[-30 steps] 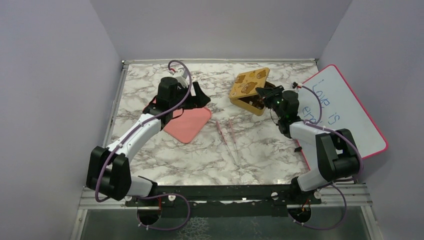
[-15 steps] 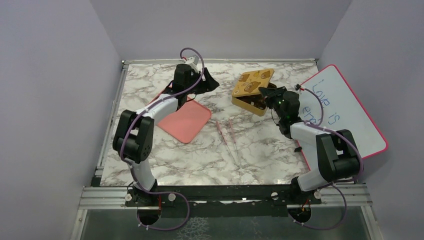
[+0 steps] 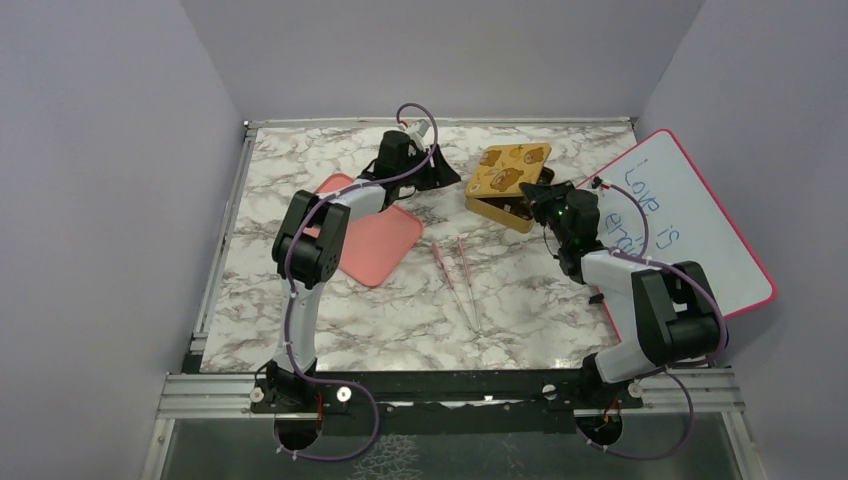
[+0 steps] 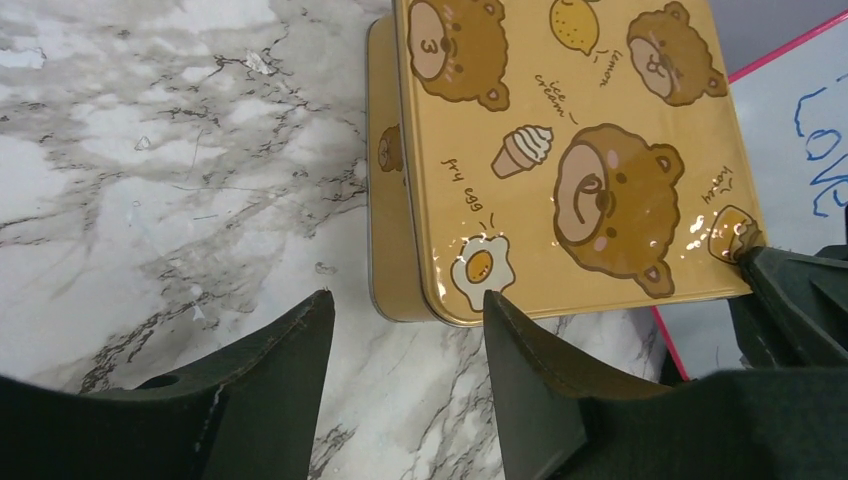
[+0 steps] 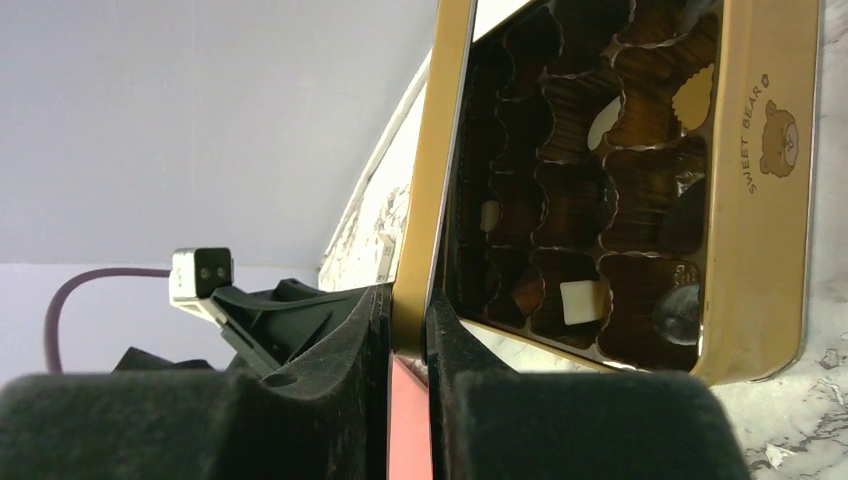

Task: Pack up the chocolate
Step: Close the box lid on the packing box.

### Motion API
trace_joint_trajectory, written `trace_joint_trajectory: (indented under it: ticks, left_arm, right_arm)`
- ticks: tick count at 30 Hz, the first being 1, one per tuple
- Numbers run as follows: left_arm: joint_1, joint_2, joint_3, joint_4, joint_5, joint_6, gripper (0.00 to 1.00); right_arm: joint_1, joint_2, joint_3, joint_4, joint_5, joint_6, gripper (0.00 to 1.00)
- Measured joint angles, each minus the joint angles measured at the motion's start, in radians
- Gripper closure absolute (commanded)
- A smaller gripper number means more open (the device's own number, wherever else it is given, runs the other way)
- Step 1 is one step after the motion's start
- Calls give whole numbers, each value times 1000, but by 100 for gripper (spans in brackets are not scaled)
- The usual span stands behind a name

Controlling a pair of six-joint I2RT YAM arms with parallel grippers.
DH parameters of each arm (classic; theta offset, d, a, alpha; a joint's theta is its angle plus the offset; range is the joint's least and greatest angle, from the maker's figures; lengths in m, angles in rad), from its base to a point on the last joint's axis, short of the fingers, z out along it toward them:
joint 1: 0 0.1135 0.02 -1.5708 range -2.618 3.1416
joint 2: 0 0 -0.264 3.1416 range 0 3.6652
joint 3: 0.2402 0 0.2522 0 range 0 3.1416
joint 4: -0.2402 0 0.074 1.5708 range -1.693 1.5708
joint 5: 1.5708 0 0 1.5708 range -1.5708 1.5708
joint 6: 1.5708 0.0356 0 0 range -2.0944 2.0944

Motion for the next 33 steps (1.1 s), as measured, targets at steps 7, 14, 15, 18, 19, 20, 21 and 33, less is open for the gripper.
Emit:
trace_joint_trajectory:
  ticks: [7, 14, 15, 18, 19, 20, 21, 33]
  left_arm:
    - [-5, 85, 63, 13, 45, 1, 45]
    - [-23, 136, 97, 46, 92, 1, 48]
    - [-26, 145, 105, 51, 99, 1, 49]
    - [-31, 168, 125, 59, 112, 1, 53]
    - [-33, 173, 129, 60, 115, 2, 54]
    - [-35, 178, 130, 61, 119, 3, 55]
    - [-37, 180, 130, 61, 121, 4, 55]
    - [-39, 208, 150, 83, 145, 3, 60]
  right_arm:
    - [0, -4, -6, 0, 0, -17, 86]
    - [0, -35, -8, -32, 2, -52, 78]
    - [0, -42, -8, -41, 6, -58, 77]
    - [-3, -59, -8, -77, 17, -82, 74]
    - [-4, -60, -8, -87, 20, -88, 72]
    - [-6, -60, -8, -98, 23, -94, 70]
    - [-8, -60, -7, -114, 27, -101, 68]
    - [-13, -80, 49, -311, 109, -156, 44]
